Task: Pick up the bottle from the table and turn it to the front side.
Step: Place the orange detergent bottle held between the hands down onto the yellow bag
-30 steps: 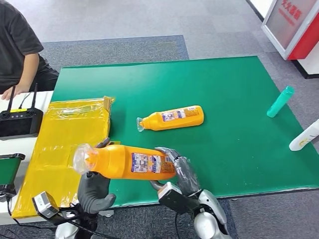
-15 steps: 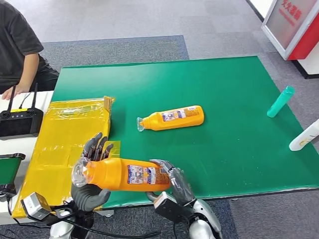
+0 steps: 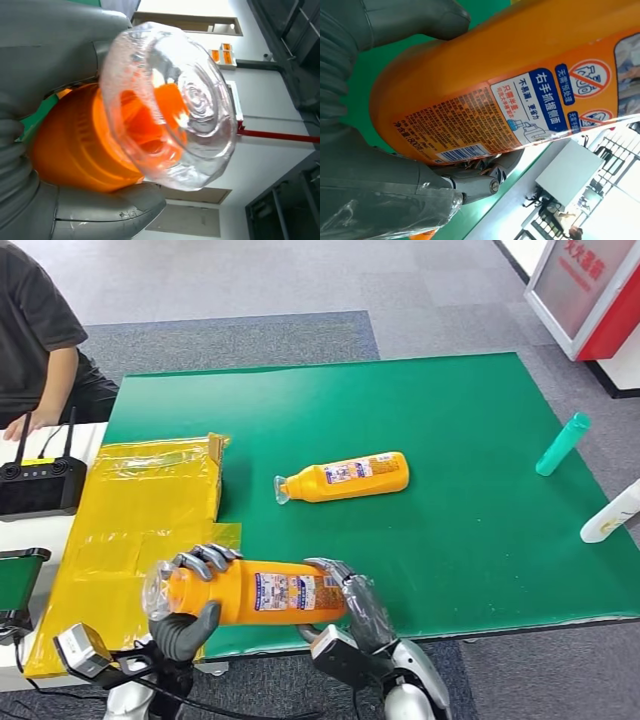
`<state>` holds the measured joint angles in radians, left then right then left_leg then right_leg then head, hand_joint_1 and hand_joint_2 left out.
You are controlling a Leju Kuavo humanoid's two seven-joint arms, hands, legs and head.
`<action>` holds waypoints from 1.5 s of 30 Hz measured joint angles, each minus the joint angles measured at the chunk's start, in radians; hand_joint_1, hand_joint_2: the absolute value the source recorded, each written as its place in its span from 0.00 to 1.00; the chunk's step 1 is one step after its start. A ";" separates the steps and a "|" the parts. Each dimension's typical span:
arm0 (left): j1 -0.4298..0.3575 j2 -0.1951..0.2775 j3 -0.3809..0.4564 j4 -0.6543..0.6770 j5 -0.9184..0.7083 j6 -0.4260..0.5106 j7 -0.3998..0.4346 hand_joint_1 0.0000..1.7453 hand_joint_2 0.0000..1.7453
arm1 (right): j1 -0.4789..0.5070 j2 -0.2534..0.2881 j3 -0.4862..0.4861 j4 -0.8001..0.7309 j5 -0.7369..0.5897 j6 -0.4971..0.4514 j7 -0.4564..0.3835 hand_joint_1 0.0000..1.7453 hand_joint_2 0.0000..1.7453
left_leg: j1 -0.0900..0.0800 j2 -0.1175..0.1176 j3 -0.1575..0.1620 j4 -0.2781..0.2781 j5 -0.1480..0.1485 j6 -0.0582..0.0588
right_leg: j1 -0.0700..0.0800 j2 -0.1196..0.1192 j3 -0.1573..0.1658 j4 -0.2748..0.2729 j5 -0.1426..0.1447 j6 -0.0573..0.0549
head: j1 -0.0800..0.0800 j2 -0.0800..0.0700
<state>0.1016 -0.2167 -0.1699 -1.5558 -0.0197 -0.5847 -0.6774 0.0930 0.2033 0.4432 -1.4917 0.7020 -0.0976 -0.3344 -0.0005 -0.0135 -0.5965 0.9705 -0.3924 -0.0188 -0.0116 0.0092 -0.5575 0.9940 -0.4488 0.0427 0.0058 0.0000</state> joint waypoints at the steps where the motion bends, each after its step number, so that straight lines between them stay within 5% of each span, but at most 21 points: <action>1: -0.003 0.000 0.000 0.002 0.002 -0.001 0.000 1.00 1.00 | 0.000 0.000 -0.002 -0.008 0.002 0.006 0.004 0.59 1.00 | 0.000 0.000 0.000 0.000 0.000 0.000 | 0.000 0.000 0.000 0.000 0.000 0.000 | 0.000 0.000; 3: -0.008 0.000 -0.002 0.006 0.003 -0.001 0.000 1.00 1.00 | 0.000 0.000 -0.004 -0.020 0.005 0.012 0.007 0.09 1.00 | 0.000 0.000 0.000 0.000 0.000 0.000 | 0.000 0.000 0.000 0.000 0.000 0.000 | 0.000 0.000; 4: -0.010 0.000 -0.003 0.007 0.000 0.004 0.000 1.00 1.00 | 0.001 0.000 -0.005 -0.025 0.007 0.013 0.006 0.00 1.00 | 0.000 0.000 0.000 0.000 0.000 0.000 | 0.000 0.000 0.000 0.000 0.000 0.000 | 0.000 0.000; 12: 0.025 -0.001 -0.016 -0.039 -0.229 0.270 0.000 1.00 1.00 | 0.003 0.000 0.008 -0.106 0.008 0.004 -0.010 0.00 1.00 | 0.000 0.000 0.000 0.000 0.000 0.000 | 0.000 0.000 -0.001 0.000 0.000 0.000 | 0.000 0.000; 17: 0.034 -0.004 -0.016 -0.084 -0.296 0.335 0.000 1.00 1.00 | 0.006 0.001 0.001 -0.142 0.012 0.014 -0.005 0.00 1.00 | 0.000 0.000 0.000 0.000 0.000 0.000 | 0.000 0.000 -0.001 0.000 0.000 0.000 | 0.000 0.000; 22: 0.049 -0.016 -0.016 -0.172 -0.517 0.572 0.012 1.00 1.00 | 0.020 0.004 -0.006 -0.172 0.026 0.016 0.003 0.00 1.00 | 0.000 0.000 0.000 0.000 0.000 0.000 | 0.000 0.001 -0.001 0.000 0.000 0.000 | 0.000 0.000; 27: 0.056 -0.016 -0.027 -0.300 -0.792 0.785 0.105 1.00 1.00 | 0.031 0.010 -0.015 -0.203 0.035 0.024 0.012 0.00 1.00 | 0.000 0.000 0.000 0.000 0.000 0.000 | 0.000 0.000 -0.001 0.000 0.000 0.000 | 0.000 0.000; 30: 0.054 -0.012 -0.060 -0.362 -1.101 0.869 0.269 1.00 1.00 | 0.035 0.014 -0.024 -0.216 0.034 0.029 0.014 0.00 1.00 | 0.000 0.000 0.000 0.000 0.000 0.000 | 0.000 0.000 -0.001 0.000 0.000 0.000 | 0.000 0.000; 33: 0.049 -0.006 -0.106 -0.390 -1.343 0.882 0.448 1.00 1.00 | 0.044 0.017 -0.034 -0.225 0.031 0.030 0.015 0.00 1.00 | 0.000 0.000 0.000 0.000 0.000 0.000 | 0.000 0.000 -0.001 0.000 0.000 0.000 | 0.000 0.000; 38: 0.025 0.013 -0.157 -0.387 -1.492 0.771 0.661 1.00 1.00 | 0.069 0.024 -0.058 -0.232 0.022 0.015 -0.005 0.00 1.00 | 0.000 0.000 0.000 0.000 0.000 0.000 | 0.000 0.000 -0.001 0.000 0.000 0.000 | 0.000 0.000; 45: -0.050 0.093 -0.160 -0.251 -1.534 0.647 0.802 1.00 1.00 | 0.093 0.024 -0.062 -0.212 -0.010 -0.017 -0.034 0.00 1.00 | 0.000 0.000 0.000 0.000 0.000 0.000 | 0.000 0.001 -0.001 0.000 0.000 0.000 | 0.000 0.000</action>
<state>0.0511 -0.1241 -0.3295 -1.8069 -1.5534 0.0627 0.1251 0.1860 0.2274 0.3815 -1.7037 0.6920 -0.1147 -0.3686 -0.0001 -0.0131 -0.5961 0.9705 -0.3921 -0.0192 -0.0114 0.0098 -0.5585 0.9940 -0.4486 0.0425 0.0058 0.0000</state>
